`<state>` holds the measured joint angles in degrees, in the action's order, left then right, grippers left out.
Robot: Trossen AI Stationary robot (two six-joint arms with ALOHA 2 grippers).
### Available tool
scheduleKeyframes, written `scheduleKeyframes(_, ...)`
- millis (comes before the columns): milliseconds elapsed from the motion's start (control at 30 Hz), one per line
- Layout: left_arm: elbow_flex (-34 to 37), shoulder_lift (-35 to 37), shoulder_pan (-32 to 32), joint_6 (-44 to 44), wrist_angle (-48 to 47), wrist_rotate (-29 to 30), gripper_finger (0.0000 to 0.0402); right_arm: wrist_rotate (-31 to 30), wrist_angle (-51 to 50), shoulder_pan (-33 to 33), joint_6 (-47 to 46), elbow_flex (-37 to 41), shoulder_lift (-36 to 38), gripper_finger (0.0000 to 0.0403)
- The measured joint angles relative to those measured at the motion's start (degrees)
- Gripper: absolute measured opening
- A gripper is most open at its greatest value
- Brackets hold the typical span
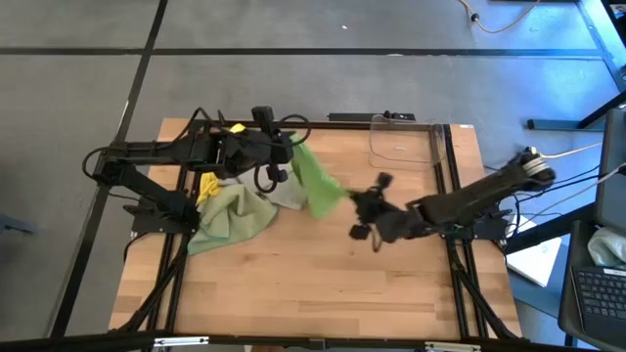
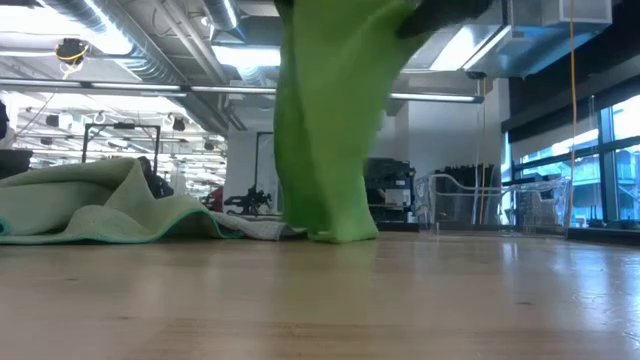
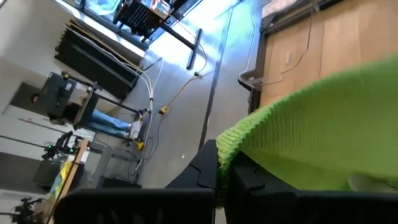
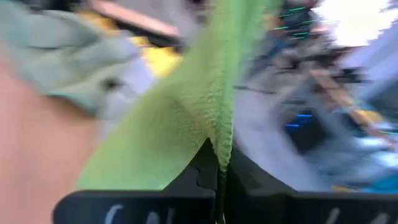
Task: Fold microfiber towels
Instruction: Fold the green cloth
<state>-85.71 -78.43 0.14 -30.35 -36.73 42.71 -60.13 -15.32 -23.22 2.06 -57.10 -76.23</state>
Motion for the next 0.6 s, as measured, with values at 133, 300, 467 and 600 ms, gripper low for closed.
scheduleKeyframes(133, 0.0, 0.0, 0.36, 0.51, 1.74, -0.27, 0.0, -8.1, -3.37, -1.81, 3.58, -0.02, 8.32, 0.0005)
scheduleKeyframes(300, 0.15, -2.91, 2.65, 8.55, 1.17, -4.95, 0.0, -4.84, -4.74, 1.07, 4.36, -0.07, 14.61, 0.0004)
scheduleKeyframes(467, 0.33, -8.46, 5.99, 2.64, 2.68, -4.53, 0.0, -8.66, -10.19, 5.36, 10.33, -0.06, 16.17, 0.0004)
scheduleKeyframes(600, 0.37, -11.03, 9.71, -3.91, 8.1, -0.15, 0.0, -8.95, -12.72, 10.1, 12.6, -0.02, 17.19, 0.0004)
